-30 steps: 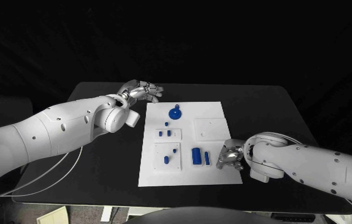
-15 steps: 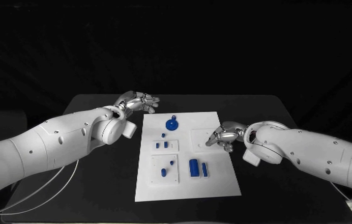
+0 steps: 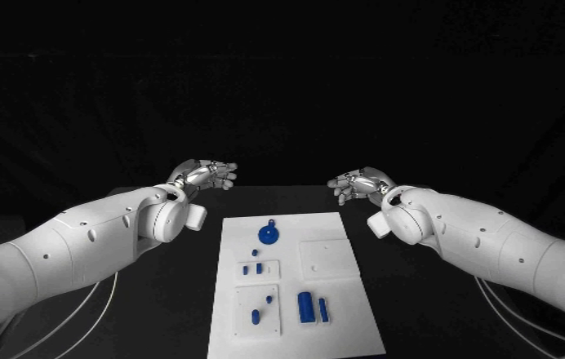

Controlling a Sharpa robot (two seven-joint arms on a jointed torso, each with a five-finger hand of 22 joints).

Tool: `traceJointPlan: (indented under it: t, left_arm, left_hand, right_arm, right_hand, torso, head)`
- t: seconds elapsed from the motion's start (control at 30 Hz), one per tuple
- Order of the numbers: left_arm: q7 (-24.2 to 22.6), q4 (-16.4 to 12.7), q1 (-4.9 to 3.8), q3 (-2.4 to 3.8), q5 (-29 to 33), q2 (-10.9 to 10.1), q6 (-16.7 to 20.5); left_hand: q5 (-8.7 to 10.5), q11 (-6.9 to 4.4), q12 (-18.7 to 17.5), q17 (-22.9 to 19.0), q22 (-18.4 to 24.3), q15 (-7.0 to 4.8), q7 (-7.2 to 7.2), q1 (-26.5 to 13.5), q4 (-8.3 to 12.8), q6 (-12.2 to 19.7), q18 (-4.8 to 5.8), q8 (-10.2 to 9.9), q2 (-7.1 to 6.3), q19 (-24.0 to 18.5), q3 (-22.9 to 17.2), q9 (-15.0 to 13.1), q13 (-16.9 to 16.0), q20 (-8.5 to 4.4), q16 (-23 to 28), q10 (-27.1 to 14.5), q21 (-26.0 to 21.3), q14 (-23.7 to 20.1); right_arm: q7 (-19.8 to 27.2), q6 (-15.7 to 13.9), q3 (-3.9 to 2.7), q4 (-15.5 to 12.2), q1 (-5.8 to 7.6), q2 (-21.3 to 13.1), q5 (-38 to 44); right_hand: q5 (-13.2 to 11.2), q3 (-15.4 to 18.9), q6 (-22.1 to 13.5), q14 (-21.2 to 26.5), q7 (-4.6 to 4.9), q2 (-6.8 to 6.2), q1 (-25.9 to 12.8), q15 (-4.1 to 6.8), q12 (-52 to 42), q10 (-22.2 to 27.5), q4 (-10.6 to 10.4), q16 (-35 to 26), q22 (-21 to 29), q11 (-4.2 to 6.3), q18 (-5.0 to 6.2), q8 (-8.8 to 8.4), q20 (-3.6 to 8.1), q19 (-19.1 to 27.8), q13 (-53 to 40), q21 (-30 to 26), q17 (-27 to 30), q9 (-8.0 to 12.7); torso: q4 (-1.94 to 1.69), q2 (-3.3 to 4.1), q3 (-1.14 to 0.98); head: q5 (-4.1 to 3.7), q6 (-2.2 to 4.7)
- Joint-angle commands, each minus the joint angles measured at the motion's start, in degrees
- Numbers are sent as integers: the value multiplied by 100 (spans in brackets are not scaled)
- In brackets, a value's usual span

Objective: Assemble the parts on the task board

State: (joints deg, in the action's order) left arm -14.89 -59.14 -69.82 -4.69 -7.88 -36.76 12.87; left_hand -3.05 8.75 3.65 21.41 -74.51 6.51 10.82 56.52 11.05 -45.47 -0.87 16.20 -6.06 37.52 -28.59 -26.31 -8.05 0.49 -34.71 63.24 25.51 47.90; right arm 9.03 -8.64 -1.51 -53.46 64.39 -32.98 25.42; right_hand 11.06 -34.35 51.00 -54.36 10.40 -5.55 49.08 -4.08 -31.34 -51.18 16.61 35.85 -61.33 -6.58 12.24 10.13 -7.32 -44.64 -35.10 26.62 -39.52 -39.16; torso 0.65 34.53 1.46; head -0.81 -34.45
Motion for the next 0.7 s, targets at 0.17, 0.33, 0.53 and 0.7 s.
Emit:
traceJointPlan:
  t: [0.17, 0.33, 0.53, 0.7]
  left_arm:
    - [-517, 219, 7, 2, 402, 214, -78]
    - [-524, 198, 11, 1, 399, 246, -143]
    - [-369, 64, 52, 16, 287, 168, 61]
    - [-519, -356, 174, 76, 354, 39, 471]
  left_hand:
    - [39, 28, -22, -308, 106, 287, -57, -267, 91, 525, 86, -204, -60, -821, 202, 56, 318, 327, 798, -955, -526, -977]
    - [22, -17, -4, -368, 135, 315, -142, -418, 176, 741, 78, -252, -114, -813, 425, 40, 426, 342, 970, -1435, -617, -1197]
    - [305, -875, -365, -2141, 3001, -651, -1082, -5652, -1105, 4547, 87, -1620, 606, -3752, 2859, 2631, 805, -49, 3471, -6324, -2551, -4790]
    - [305, -875, -365, -2141, 7451, -651, -1082, -5652, -1105, 4547, 87, -1620, 606, -3752, 2859, 2631, 805, -49, 3471, -6324, -2551, -4790]
  right_arm:
    - [627, 191, -185, 396, -137, 257, -763]
    - [643, 209, -206, 527, -216, 316, -854]
    - [475, -49, -189, 358, -210, 268, -679]
    - [643, -416, -153, -63, -233, 117, -875]
  right_hand:
    - [28, 426, -506, 284, -31, 118, 56, -266, 1070, -176, -2, -984, 359, -205, -90, -197, -278, 544, 1495, -585, 554, 355]
    - [22, 559, -580, 629, -51, 145, 51, -436, 1512, -80, -22, -1468, 513, -232, -156, -177, -401, 948, 2017, -909, 838, 486]
    - [-1106, 3435, -5100, 5436, -1040, 555, -4908, 408, 3134, 5118, -1661, -3585, 6133, 658, -1224, -1013, 732, 4464, 3510, -2662, 3952, 3916]
    - [-1106, 3435, -5100, 5436, -1040, 555, -4908, 408, 3134, 5118, -1661, -3585, 6133, 658, -1224, -1013, 732, 4464, 3510, -2662, 3952, 3916]
  torso:
    - [6, -34, -7]
    - [8, -39, -14]
    - [-10, -92, -34]
    - [-45, -249, -106]
  head:
    - [26, 342]
    - [50, 406]
    - [41, 298]
    - [67, 110]
